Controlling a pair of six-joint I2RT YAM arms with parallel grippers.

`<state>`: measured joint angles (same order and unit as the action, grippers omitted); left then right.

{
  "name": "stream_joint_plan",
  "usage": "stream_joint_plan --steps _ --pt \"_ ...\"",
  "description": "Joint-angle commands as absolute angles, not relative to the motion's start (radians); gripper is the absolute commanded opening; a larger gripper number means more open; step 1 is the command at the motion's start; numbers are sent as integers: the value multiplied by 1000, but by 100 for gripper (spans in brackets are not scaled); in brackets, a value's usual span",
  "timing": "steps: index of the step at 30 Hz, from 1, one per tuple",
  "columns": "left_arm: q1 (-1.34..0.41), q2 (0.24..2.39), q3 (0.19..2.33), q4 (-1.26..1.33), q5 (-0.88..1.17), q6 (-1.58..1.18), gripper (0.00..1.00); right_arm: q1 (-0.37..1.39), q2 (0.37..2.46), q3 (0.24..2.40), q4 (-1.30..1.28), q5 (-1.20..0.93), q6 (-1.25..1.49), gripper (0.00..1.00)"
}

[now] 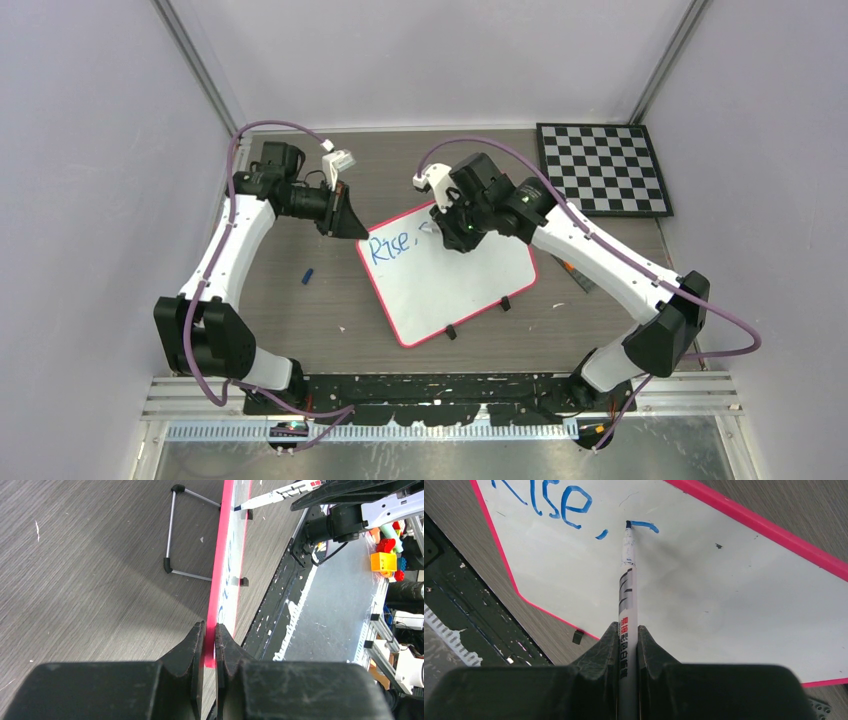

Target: Write a sentence on the whiteboard

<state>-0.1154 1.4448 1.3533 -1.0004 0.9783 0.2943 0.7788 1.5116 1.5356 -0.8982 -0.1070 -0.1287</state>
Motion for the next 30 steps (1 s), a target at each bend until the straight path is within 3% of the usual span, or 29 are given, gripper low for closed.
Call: stream_joint_plan --steps 1,16,30 --pt "-141 1437 1341 -1029 970 307 0 787 1514 1539 -877 -75 -142 0" --pt "-141 1442 1345 -1028 974 305 0 768 1448 1478 -903 35 -171 0" --pt "-143 1442 1344 -1026 973 306 0 817 1511 1529 -919 -71 -155 0"
